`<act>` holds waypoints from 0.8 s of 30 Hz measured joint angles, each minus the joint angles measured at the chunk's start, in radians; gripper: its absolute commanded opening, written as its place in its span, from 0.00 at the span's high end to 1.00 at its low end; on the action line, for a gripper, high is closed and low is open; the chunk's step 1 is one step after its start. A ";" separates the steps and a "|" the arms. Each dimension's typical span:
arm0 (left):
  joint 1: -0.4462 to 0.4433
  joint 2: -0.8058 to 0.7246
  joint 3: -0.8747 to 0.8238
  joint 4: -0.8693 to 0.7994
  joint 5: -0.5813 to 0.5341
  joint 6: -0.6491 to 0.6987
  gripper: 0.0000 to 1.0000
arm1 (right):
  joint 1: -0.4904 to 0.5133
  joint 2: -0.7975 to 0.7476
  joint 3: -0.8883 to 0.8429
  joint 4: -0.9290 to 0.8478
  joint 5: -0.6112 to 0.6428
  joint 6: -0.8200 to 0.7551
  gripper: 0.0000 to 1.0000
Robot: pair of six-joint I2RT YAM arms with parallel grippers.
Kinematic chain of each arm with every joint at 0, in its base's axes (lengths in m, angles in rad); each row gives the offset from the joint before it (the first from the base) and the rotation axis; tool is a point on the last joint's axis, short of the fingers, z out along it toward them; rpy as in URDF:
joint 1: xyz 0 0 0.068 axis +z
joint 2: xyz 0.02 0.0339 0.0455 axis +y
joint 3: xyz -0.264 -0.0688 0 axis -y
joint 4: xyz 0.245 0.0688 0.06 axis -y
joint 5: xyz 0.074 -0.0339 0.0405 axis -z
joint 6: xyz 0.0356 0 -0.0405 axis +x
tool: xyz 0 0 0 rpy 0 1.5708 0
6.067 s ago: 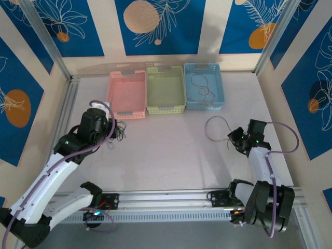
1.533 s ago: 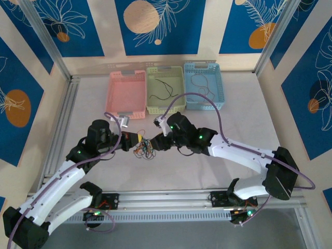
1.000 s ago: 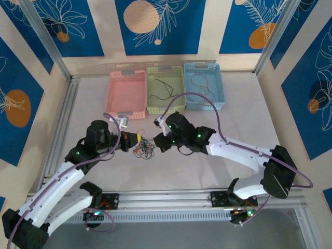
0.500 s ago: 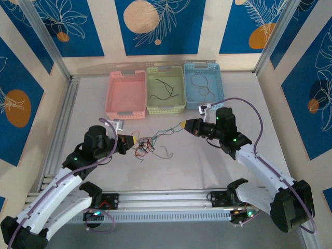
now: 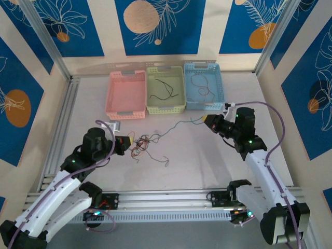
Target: Untangle the cables
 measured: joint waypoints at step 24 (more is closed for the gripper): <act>0.001 0.166 0.000 -0.056 -0.185 0.002 1.00 | -0.346 -0.091 0.047 -0.225 0.124 -0.124 1.00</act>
